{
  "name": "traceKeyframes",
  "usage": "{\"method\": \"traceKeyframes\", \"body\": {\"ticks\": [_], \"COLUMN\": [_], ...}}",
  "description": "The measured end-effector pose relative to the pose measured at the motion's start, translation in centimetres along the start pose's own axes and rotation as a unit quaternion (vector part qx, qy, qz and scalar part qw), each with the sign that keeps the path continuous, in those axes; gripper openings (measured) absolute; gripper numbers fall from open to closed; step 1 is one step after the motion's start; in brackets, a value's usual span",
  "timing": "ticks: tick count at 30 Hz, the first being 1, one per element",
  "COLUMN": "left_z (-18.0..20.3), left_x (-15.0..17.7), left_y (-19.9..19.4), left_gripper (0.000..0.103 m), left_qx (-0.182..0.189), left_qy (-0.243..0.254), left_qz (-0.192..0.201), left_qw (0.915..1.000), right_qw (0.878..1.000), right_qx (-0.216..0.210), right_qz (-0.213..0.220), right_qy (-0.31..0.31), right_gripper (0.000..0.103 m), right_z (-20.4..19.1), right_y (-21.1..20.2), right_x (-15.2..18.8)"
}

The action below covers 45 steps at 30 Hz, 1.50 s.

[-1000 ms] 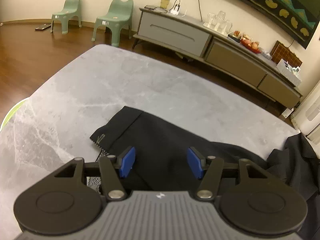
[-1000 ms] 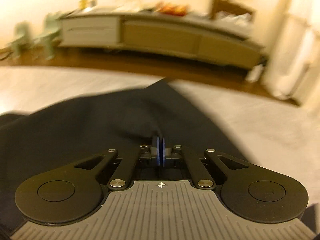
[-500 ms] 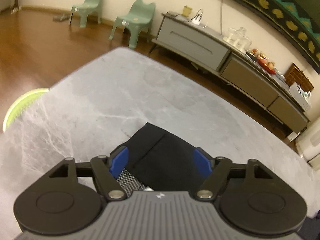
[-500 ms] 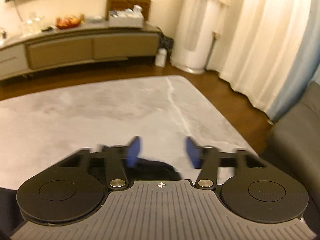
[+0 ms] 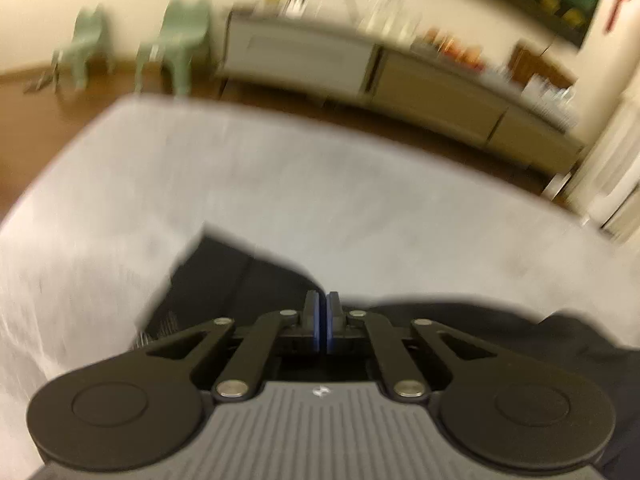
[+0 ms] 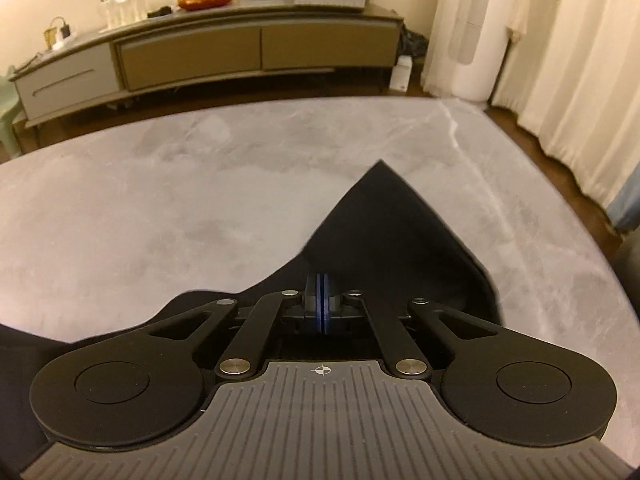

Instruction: Fold clothes

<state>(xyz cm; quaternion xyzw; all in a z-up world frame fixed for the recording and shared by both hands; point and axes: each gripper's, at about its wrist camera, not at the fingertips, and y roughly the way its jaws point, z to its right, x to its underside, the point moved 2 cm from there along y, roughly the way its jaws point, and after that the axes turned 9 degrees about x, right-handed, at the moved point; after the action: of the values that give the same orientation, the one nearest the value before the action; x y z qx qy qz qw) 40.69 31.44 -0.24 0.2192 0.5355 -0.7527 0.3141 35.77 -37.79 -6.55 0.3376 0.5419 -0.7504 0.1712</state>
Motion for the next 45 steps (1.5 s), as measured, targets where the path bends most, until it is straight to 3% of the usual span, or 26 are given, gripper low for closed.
{"method": "traceKeyframes", "body": {"ticks": [2, 4, 7, 8, 10, 11, 12, 13, 14, 15, 17, 19, 21, 24, 26, 28, 30, 31, 32, 33, 34, 36, 37, 38, 41, 45], "left_z": [1.0, 3.0, 5.9, 6.3, 6.5, 6.4, 6.3, 5.8, 5.4, 5.0, 4.4, 4.9, 6.7, 11.0, 12.9, 13.2, 13.1, 13.0, 12.5, 11.0, 9.5, 6.3, 4.1, 2.2, -0.3, -1.0], "left_x": [-1.2, -1.2, 3.5, 5.7, 9.1, 10.6, 11.8, 11.9, 12.1, 12.0, 10.6, 8.9, 7.6, 7.3, 7.6, 7.8, 7.7, 7.2, 5.9, 4.1, 2.3, -0.9, -1.2, -1.0, 1.1, 3.3], "left_y": [-4.5, -10.4, -16.2, -16.1, -14.1, -13.3, -12.7, -12.9, -13.1, -13.4, -14.5, -15.2, -15.0, -10.4, -6.3, -2.2, 0.1, 0.1, -1.4, -4.3, -7.4, -13.2, -14.4, -14.2, -9.2, -3.7], "left_gripper": [0.002, 0.002, 0.003, 0.004, 0.006, 0.012, 0.016, 0.02, 0.033, 0.048, 0.057, 0.065, 0.09, 0.098, 0.097, 0.079, 0.007, 0.006, 0.003, 0.003, 0.003, 0.003, 0.003, 0.003, 0.004, 0.004], "left_qx": [0.057, 0.126, 0.197, 0.196, 0.145, 0.117, 0.093, 0.085, 0.078, 0.071, 0.069, 0.068, 0.068, 0.048, 0.007, -0.023, -0.042, -0.042, -0.042, -0.039, -0.036, -0.032, -0.042, -0.038, -0.044, -0.064], "left_qy": [0.002, 0.043, 0.164, 0.194, 0.224, 0.243, 0.257, 0.252, 0.247, 0.238, 0.195, 0.167, 0.164, 0.212, 0.228, 0.211, 0.215, 0.221, 0.208, 0.159, 0.109, 0.009, -0.03, -0.048, -0.067, -0.055], "left_qz": [0.066, 0.126, 0.121, 0.089, 0.007, -0.027, -0.052, -0.05, -0.049, -0.043, -0.002, 0.037, 0.064, 0.013, -0.043, -0.099, -0.124, -0.112, -0.067, 0.005, 0.078, 0.211, 0.23, 0.222, 0.123, 0.023], "left_qw": [0.9962, 0.983, 0.959, 0.957, 0.9637, 0.9625, 0.9606, 0.9627, 0.9648, 0.9677, 0.9785, 0.9829, 0.982, 0.9759, 0.9727, 0.9723, 0.9677, 0.968, 0.9749, 0.9864, 0.9903, 0.977, 0.9718, 0.9732, 0.9892, 0.9961], "right_qw": [0.999, 0.993, 0.983, 0.981, 0.98, 0.979, 0.979, 0.979, 0.979, 0.98, 0.983, 0.984, 0.984, 0.988, 0.992, 0.994, 0.995, 0.995, 0.995, 0.995, 0.994, 0.992, 0.992, 0.992, 0.995, 0.999], "right_qx": [0.015, 0.04, 0.094, 0.113, 0.125, 0.123, 0.114, 0.102, 0.089, 0.077, 0.055, 0.043, 0.032, 0.014, 0.008, 0.006, 0.002, -0.002, -0.002, 0.0, 0.002, 0.013, 0.014, 0.013, 0.011, 0.035], "right_qz": [0.04, 0.079, 0.111, 0.102, 0.072, 0.061, 0.057, 0.055, 0.054, 0.048, 0.04, 0.049, 0.061, 0.064, 0.06, 0.058, 0.06, 0.062, 0.067, 0.073, 0.079, 0.097, 0.103, 0.104, 0.081, 0.036], "right_qy": [0.034, 0.075, 0.109, 0.117, 0.138, 0.148, 0.157, 0.166, 0.175, 0.176, 0.17, 0.169, 0.162, 0.137, 0.115, 0.093, 0.079, 0.076, 0.073, 0.072, 0.07, 0.073, 0.075, 0.074, 0.053, -0.001], "right_gripper": [0.0, 0.0, 0.0, 0.004, 0.014, 0.021, 0.038, 0.048, 0.062, 0.063, 0.063, 0.069, 0.086, 0.088, 0.088, 0.088, 0.089, 0.089, 0.091, 0.091, 0.091, 0.094, 0.095, 0.096, 0.098, 0.098], "right_z": [2.3, 5.3, 9.6, 11.0, 12.9, 13.4, 13.4, 13.2, 13.0, 12.6, 11.6, 10.5, 9.1, 6.3, 4.8, 3.9, 3.4, 3.3, 3.4, 3.5, 3.6, 4.0, 4.1, 4.1, 3.0, 0.8], "right_y": [-1.9, -4.2, -6.1, -6.0, -5.5, -5.5, -5.7, -6.0, -6.3, -6.6, -6.9, -7.6, -8.2, -8.2, -7.9, -7.6, -7.4, -7.3, -7.2, -7.2, -7.1, -7.1, -6.9, -6.6, -4.5, -0.2], "right_x": [-0.9, -1.4, -0.9, -0.1, 2.3, 3.6, 4.8, 5.9, 7.1, 7.9, 8.2, 7.9, 7.7, 7.3, 7.4, 7.5, 7.4, 7.2, 6.8, 6.4, 5.9, 4.8, 4.3, 3.9, 2.9, 2.2]}}
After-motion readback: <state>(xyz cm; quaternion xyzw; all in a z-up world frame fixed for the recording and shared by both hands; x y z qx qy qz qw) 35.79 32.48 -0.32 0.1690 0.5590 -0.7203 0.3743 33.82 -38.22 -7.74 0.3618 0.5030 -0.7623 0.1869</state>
